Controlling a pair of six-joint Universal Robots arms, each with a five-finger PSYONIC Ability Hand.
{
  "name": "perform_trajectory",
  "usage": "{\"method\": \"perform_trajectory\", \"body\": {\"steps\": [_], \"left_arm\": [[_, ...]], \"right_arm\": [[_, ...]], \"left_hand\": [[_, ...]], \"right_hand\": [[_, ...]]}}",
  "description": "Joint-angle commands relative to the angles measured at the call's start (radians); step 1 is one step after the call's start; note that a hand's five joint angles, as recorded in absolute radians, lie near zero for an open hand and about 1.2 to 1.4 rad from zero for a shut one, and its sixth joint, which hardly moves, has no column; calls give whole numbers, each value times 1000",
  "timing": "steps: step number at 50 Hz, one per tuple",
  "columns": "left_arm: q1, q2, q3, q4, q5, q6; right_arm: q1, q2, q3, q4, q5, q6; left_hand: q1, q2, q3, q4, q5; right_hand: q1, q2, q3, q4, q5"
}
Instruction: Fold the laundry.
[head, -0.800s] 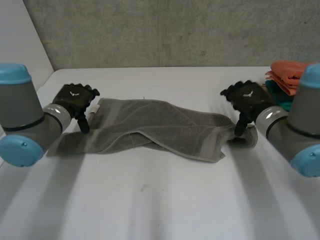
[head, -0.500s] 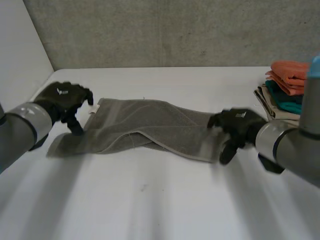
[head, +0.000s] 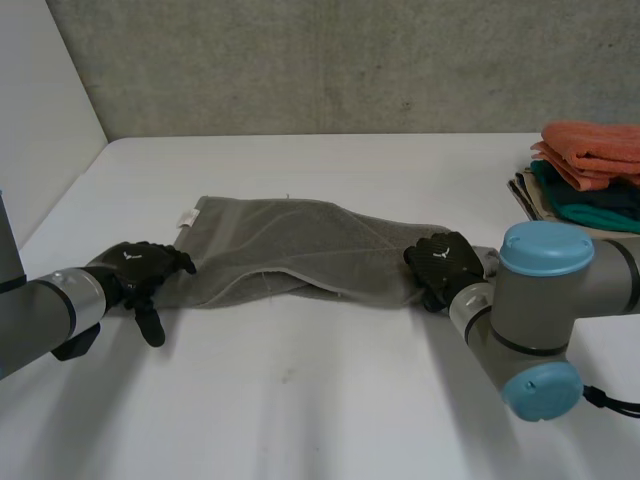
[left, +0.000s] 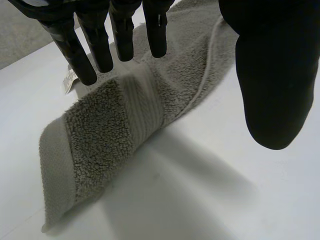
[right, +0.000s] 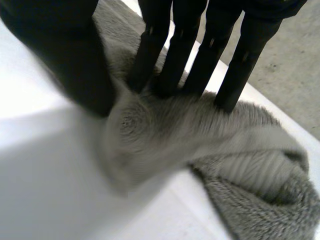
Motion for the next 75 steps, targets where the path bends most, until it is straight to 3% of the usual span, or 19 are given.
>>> {"method": "perform_trajectory", "body": {"steps": [1, 10, 17, 21, 27, 31, 33, 45, 48, 49, 50, 59, 66, 68, 75], "left_arm": [[6, -53, 33, 54, -5, 12], [21, -134, 82, 88, -11, 113], [31, -171, 113, 94, -11, 155], [32, -174, 124, 108, -3, 150], [20, -214, 162, 142, -14, 169], [9, -272, 231, 142, -26, 212], [3, -290, 260, 134, -34, 224], [-41, -435, 559, -5, -108, 233], [-55, -485, 651, -53, -135, 235], [-63, -500, 688, -71, -150, 233], [-66, -507, 703, -79, -160, 233], [-58, -354, 627, -72, -172, 181], [-31, -100, 365, -47, -72, 106], [-23, -44, 279, -48, -43, 107], [1, 58, 82, -68, 7, 118]], "right_arm": [[-6, -10, -10, -69, 6, -19], [-27, -252, 18, -72, -33, 13], [-72, -318, -23, -8, -80, 56], [-95, -317, -65, 83, -106, 53], [-113, -294, -105, 238, -142, 21], [-118, -249, -118, 264, -142, -16], [-120, -232, -122, 262, -142, -28], [-124, -148, -177, 210, -93, -56], [-115, -139, -186, 174, -79, -59], [-104, -133, -191, 155, -71, -62], [-101, -130, -192, 148, -66, -62], [-90, -103, -214, 118, -19, -63], [-100, -105, -214, 118, -19, -63], [-101, -103, -215, 117, -20, -65], [-103, -84, -241, 118, -16, -65]], "left_hand": [[-35, -19, -22, -15, -4], [-3, 13, 10, 18, 28], [21, 37, 33, 41, 51], [141, 157, 154, 161, 172], [425, 442, 438, 446, 456], [964, 981, 977, 985, 995], [1097, 1113, 1110, 1118, 1128], [1069, 1085, 1082, 1089, 1100], [513, 529, 526, 533, 544], [119, 135, 131, 139, 150], [-2, 15, 11, 19, 29], [144, 160, 157, 164, 175], [197, 213, 209, 217, 228], [334, 350, 347, 354, 365], [514, 530, 527, 534, 545]], "right_hand": [[345, 337, 350, 353, 350], [345, 337, 350, 353, 350], [345, 337, 350, 353, 350], [345, 337, 350, 353, 350], [345, 337, 350, 353, 350], [345, 337, 350, 353, 350], [345, 337, 350, 353, 350], [345, 337, 350, 353, 350], [345, 337, 350, 353, 350], [345, 337, 350, 353, 350], [345, 337, 350, 353, 350], [345, 337, 350, 353, 350], [345, 337, 350, 353, 350], [345, 337, 350, 353, 350], [345, 337, 350, 353, 350]]}}
